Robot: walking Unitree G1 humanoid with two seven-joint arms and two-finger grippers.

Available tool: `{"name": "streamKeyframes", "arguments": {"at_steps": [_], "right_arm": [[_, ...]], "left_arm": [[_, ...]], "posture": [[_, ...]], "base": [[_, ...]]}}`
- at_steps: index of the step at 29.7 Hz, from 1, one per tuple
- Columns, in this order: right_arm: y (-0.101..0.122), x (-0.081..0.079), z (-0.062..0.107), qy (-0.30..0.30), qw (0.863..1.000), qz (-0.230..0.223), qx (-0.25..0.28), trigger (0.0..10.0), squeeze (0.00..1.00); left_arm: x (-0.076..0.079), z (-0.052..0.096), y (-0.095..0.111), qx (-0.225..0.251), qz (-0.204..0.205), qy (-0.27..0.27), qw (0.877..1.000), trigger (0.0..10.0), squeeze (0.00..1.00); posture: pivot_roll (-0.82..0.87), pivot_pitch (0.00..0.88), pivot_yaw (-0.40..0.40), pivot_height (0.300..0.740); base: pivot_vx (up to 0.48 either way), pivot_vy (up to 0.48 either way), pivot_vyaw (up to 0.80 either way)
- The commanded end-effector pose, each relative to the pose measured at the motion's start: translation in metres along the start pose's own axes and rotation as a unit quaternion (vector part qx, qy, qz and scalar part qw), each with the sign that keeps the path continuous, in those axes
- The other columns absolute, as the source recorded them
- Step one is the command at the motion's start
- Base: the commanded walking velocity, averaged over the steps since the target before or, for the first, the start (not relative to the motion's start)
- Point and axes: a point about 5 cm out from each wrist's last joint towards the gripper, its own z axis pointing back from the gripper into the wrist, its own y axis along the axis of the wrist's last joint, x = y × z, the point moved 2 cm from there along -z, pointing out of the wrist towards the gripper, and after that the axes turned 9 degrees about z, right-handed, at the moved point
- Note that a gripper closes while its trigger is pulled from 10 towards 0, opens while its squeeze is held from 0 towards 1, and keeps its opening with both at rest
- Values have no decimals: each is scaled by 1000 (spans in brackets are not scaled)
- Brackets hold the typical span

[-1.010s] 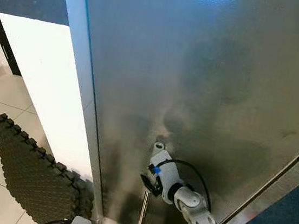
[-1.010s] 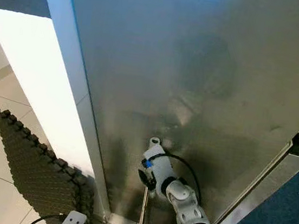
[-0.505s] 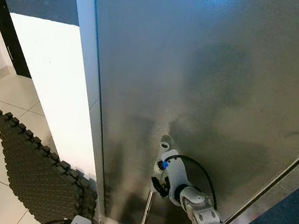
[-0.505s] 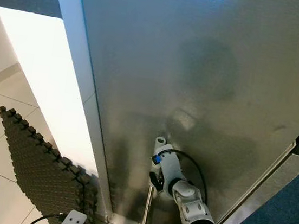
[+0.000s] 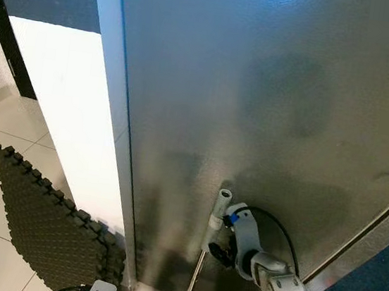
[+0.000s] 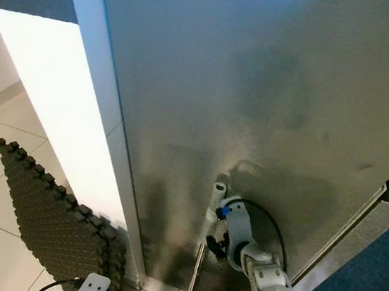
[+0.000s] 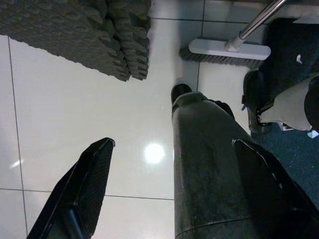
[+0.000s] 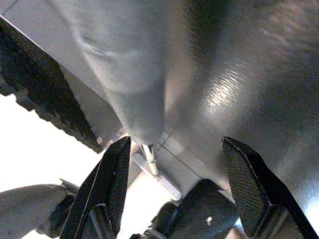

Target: Sweep floor

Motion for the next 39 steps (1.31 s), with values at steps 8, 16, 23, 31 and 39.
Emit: {"name": "streamKeyframes", "arguments": {"at_steps": [8,16,23,31,39], "right_arm": [[-1,2,9,43,997,-58,10,10000,0],[-17,6,18,69,996,-56,-20,10000,1000],[-127,21,52,41,967,28,-250,10000,294],[-177,11,72,24,939,54,-337,10000,0],[-215,-26,80,17,931,5,-365,10000,0]], "left_arm": [[-1,2,-14,-27,5,1,1000,10000,0],[-2,2,-15,-30,2,5,1000,10000,0],[-3,2,-17,-38,-4,9,999,10000,0],[-3,2,-17,-41,-5,9,999,10000,0],[-2,2,-17,-42,-5,7,999,10000,0]], "posture": [[-91,69,-3,740],[-89,70,0,740],[-89,69,2,740],[-86,69,3,740],[-82,62,3,740]], "base": [[0,0,0],[0,0,0],[0,0,0],[-199,0,0],[-329,0,0]]}}
